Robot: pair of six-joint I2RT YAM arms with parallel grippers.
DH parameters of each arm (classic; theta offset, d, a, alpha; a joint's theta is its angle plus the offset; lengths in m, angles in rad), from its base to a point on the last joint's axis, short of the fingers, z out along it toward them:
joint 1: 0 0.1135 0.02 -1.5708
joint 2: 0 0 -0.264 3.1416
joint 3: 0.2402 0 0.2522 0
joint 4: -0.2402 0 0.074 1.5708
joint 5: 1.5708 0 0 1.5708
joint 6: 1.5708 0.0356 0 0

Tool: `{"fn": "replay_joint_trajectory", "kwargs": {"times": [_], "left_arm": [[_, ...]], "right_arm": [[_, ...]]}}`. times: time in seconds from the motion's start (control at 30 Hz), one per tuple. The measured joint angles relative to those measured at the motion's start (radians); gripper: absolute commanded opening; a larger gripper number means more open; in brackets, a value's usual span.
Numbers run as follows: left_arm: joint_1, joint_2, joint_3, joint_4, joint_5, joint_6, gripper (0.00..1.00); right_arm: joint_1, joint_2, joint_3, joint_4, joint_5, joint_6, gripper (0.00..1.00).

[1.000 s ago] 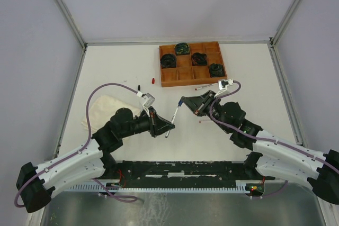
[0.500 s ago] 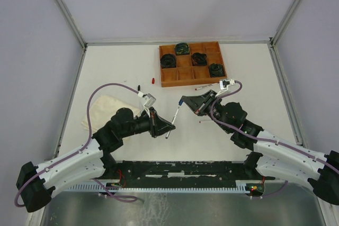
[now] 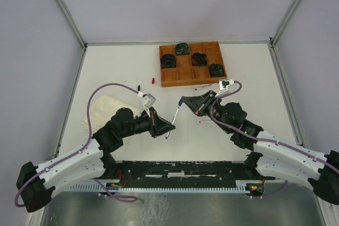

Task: Insert the pens into the pen caps
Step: Insert the pen cap onto the pen.

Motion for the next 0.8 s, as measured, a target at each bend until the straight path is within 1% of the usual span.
{"fn": "replay_joint_trajectory", "kwargs": {"times": [0.8], "left_arm": [[-0.001,0.006,0.000,-0.012,-0.001,0.000,0.03]], "right_arm": [[0.023,-0.001,0.000,-0.027,-0.029,-0.012,0.08]]}}
